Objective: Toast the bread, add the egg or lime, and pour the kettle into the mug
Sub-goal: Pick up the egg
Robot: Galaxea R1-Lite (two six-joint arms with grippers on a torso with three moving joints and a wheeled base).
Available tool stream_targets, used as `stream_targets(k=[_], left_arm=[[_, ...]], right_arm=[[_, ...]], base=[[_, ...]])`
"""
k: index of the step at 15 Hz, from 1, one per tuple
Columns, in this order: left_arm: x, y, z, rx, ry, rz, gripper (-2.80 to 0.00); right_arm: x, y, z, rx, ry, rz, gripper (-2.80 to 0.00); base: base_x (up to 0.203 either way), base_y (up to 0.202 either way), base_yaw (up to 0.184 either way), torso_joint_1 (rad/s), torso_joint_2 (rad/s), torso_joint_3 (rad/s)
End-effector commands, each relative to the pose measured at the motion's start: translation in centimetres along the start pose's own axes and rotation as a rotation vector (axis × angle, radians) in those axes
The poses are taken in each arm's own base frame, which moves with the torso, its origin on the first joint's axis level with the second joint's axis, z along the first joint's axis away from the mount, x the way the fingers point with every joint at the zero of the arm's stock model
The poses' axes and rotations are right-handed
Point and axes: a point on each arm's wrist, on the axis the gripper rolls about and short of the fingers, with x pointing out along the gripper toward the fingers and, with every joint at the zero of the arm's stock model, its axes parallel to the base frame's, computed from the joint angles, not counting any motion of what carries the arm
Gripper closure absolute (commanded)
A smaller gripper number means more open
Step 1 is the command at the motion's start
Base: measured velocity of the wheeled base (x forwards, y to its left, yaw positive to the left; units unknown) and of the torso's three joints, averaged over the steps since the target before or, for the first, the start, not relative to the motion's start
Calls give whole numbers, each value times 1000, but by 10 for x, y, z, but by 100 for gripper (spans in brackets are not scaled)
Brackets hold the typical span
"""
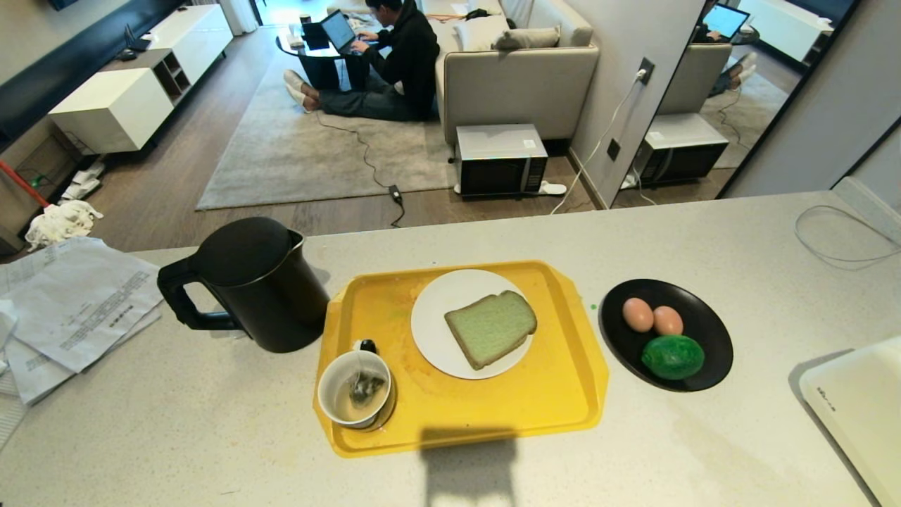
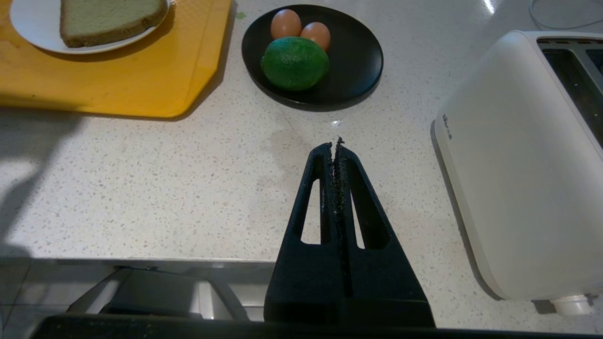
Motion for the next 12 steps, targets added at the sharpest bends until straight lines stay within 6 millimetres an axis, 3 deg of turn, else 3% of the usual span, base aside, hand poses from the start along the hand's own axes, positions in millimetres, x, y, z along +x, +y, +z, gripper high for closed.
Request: stream_targets(k=[1,12], left_arm=[[0,0,0,0,0,0,0],[0,0,0,0,0,0,0]], right_arm=[[0,0,0,-1,3,0,0],[0,0,0,1,3,0,0]], base=[[0,0,0,0,0,0],[0,0,0,-26,62,25]])
